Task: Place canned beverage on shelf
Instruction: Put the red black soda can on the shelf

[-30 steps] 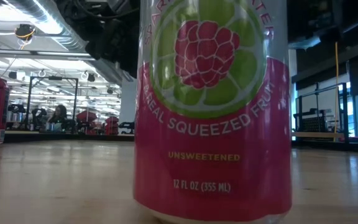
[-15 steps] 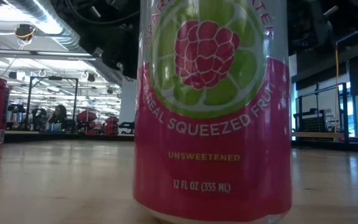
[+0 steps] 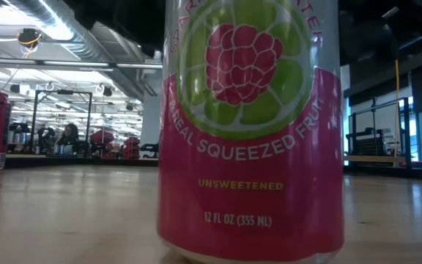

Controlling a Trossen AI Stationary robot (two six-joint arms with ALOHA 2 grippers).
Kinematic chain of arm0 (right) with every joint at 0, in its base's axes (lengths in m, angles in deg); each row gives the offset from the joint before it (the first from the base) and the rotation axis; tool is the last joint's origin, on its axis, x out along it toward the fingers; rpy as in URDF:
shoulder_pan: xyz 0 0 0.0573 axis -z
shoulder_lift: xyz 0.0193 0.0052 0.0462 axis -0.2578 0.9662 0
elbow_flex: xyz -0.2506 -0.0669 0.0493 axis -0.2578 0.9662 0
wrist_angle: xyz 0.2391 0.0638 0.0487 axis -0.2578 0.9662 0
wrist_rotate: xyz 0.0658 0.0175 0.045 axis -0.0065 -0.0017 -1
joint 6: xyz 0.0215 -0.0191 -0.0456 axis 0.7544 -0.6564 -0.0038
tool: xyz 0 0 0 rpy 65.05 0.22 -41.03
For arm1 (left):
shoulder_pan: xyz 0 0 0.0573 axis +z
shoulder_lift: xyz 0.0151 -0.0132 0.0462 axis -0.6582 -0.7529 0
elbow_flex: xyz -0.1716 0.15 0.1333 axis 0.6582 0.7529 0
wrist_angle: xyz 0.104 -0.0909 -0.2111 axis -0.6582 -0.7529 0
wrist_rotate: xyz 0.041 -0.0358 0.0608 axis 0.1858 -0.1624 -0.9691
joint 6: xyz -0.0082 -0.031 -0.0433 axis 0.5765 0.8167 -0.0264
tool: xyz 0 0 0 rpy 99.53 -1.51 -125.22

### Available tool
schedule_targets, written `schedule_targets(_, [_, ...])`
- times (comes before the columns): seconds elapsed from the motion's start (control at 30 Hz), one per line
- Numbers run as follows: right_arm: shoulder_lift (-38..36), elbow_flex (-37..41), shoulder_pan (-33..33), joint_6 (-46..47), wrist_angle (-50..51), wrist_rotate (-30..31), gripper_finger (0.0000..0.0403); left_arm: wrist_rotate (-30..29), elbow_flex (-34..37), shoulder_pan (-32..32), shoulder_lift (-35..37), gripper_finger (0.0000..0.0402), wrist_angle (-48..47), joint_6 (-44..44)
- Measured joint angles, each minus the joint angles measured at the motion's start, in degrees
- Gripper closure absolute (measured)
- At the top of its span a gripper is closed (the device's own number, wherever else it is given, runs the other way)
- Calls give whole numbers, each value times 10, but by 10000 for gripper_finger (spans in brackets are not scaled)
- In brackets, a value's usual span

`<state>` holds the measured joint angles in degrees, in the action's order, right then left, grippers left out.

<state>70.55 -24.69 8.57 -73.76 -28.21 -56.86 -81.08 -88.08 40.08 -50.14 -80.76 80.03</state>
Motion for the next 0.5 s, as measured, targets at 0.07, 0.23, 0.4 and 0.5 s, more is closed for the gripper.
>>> schedule_targets(0.07, [0, 0, 0, 10, 9, 23, 107, 2, 0, -7, 13, 67, -37, 42])
schedule_targets(0.23, [12, 0, 0, 25, 33, 90, 107, -21, 24, -54, 3, 67, -51, 102])
schedule_targets(0.4, [57, 0, 0, 38, 32, 161, 107, -123, 68, -102, -35, 67, -4, 156])
schedule_targets(0.5, [92, 0, 0, 42, 4, 193, 107, -192, 95, -116, -64, 67, 51, 187])
